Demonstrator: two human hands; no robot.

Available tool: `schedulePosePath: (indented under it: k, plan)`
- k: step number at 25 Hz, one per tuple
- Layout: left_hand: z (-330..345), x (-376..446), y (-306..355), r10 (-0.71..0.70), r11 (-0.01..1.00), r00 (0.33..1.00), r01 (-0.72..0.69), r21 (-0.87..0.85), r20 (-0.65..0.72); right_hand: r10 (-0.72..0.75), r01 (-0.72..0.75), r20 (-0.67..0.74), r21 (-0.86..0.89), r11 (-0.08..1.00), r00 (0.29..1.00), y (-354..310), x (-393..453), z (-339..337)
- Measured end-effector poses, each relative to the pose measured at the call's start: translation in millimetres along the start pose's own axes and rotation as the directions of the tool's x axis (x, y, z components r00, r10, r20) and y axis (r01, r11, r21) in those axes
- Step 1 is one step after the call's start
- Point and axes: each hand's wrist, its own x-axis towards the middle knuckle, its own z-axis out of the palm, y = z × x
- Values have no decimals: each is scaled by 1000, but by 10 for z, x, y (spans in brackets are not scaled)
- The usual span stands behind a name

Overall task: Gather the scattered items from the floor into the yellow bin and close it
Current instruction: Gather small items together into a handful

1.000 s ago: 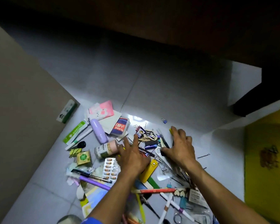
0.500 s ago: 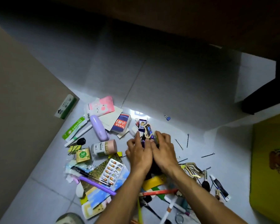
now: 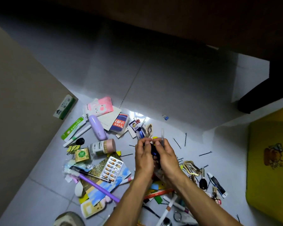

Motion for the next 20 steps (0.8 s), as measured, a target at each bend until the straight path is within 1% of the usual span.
schedulePosePath:
  k: [1,3,7,10,13,16,18,20]
  plan:
    - [24,-71,70,22,1000,1000,-21,-7,11,-8,9,-13,67,998,1000,-54,-89,6]
    - [84,-246,239,62,998,997,-61,-14,39,-46,51,-44,131,990,998,-193,-292,-10]
    - [253,-715,588,136,991,983,-135,-14,124,-136,149,-86,178,973,987,-540,-724,-222]
    - [537,-1097,859,192,981,960,-184,-55,205,-217,248,-159,217,944,963,-819,-1021,-495]
    - [1014,-1555,1073,211,977,923,-192,-92,321,-278,343,-253,262,902,927,-1136,-1338,-966]
    - [1637,-2002,1174,225,971,863,-236,-33,452,-322,424,-363,250,871,874,-1413,-1622,-1657]
    - [2042,-2207,1157,206,971,811,-238,-13,547,-323,465,-434,272,843,841,-1538,-1755,-2078]
    - [2447,-2364,1088,147,981,774,-196,11,616,-302,494,-503,306,814,810,-1579,-1831,-2497]
